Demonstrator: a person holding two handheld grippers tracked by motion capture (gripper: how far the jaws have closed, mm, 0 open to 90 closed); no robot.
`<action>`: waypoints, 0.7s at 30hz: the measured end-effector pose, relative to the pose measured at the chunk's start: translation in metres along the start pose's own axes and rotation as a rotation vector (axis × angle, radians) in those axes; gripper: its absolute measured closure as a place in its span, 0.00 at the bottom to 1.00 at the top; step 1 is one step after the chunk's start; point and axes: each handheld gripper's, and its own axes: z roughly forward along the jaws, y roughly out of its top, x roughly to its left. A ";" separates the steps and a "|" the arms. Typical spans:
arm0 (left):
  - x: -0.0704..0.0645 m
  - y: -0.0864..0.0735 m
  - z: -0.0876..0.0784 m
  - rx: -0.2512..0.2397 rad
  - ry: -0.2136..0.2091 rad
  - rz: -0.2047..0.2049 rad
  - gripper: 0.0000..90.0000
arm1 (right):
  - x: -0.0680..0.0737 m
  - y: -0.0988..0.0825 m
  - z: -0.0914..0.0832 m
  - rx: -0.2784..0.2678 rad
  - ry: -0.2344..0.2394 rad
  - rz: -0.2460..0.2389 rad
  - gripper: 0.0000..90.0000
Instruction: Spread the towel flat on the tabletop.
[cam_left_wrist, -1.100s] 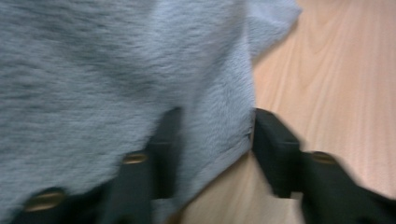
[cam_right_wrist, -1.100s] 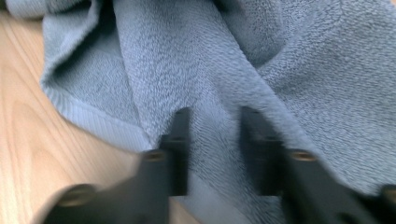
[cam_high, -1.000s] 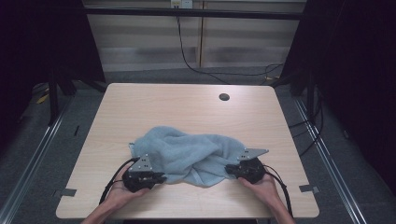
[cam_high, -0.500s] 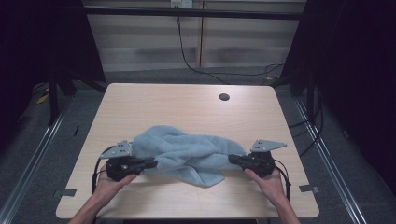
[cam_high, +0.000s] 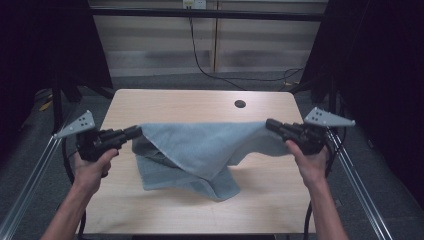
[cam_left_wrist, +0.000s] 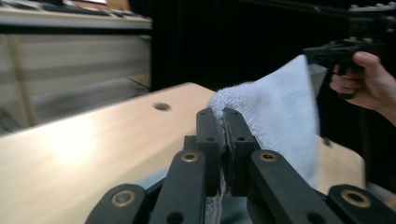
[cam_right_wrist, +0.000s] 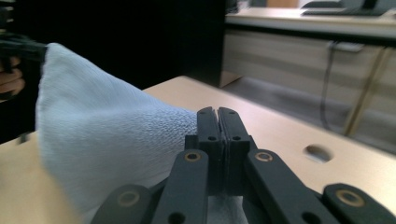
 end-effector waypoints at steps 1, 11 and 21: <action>0.011 0.000 0.002 0.001 0.023 -0.018 0.96 | -0.005 0.005 0.004 -0.005 -0.005 0.006 0.99; 0.070 -0.089 0.068 0.270 0.162 -0.166 0.96 | -0.028 -0.043 0.115 0.196 -0.023 0.061 0.99; 0.062 -0.127 0.074 0.384 0.129 -0.139 0.96 | -0.018 -0.130 0.162 0.428 0.022 0.132 0.99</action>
